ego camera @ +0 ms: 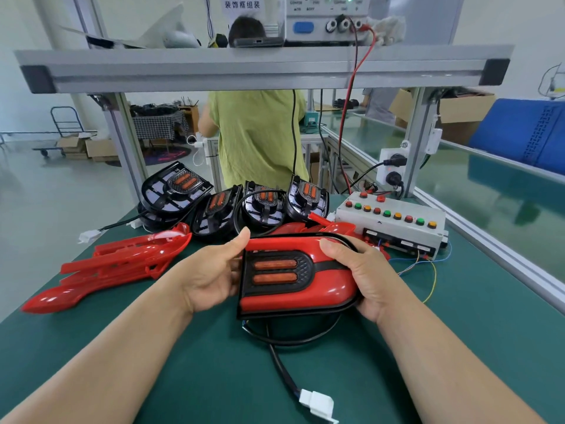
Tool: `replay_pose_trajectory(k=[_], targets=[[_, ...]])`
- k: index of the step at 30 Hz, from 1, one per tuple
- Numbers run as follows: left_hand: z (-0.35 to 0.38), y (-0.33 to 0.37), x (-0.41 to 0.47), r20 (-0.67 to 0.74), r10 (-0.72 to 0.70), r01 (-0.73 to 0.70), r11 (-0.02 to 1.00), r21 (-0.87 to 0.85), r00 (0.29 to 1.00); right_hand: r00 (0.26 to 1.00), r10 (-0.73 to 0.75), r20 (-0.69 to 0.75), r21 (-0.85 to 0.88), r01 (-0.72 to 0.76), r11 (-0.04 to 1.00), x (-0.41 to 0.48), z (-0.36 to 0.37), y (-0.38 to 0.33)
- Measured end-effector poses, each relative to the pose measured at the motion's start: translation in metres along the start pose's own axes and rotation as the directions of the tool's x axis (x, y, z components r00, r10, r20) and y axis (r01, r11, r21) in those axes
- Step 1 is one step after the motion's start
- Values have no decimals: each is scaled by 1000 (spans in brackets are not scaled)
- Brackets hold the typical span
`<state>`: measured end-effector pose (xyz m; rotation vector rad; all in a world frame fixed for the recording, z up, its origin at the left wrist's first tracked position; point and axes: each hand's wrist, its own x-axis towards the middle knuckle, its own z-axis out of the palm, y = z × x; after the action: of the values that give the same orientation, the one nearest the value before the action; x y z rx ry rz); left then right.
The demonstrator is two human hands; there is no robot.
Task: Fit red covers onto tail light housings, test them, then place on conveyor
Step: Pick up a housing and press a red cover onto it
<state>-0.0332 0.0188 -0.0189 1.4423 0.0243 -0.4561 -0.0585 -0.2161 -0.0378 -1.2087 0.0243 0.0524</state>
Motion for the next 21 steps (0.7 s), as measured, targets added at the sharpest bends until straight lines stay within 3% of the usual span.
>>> replay_pose_trajectory(k=[9,21], targets=[[7,-3,0,142,26,-8,992,-127,990,1000,0,22,-27,0,1000,-1,-1,0],[13,-7,1,88,82,-62,977,-206,993,999,-8,33,-19,9,1000,0,-2,0]])
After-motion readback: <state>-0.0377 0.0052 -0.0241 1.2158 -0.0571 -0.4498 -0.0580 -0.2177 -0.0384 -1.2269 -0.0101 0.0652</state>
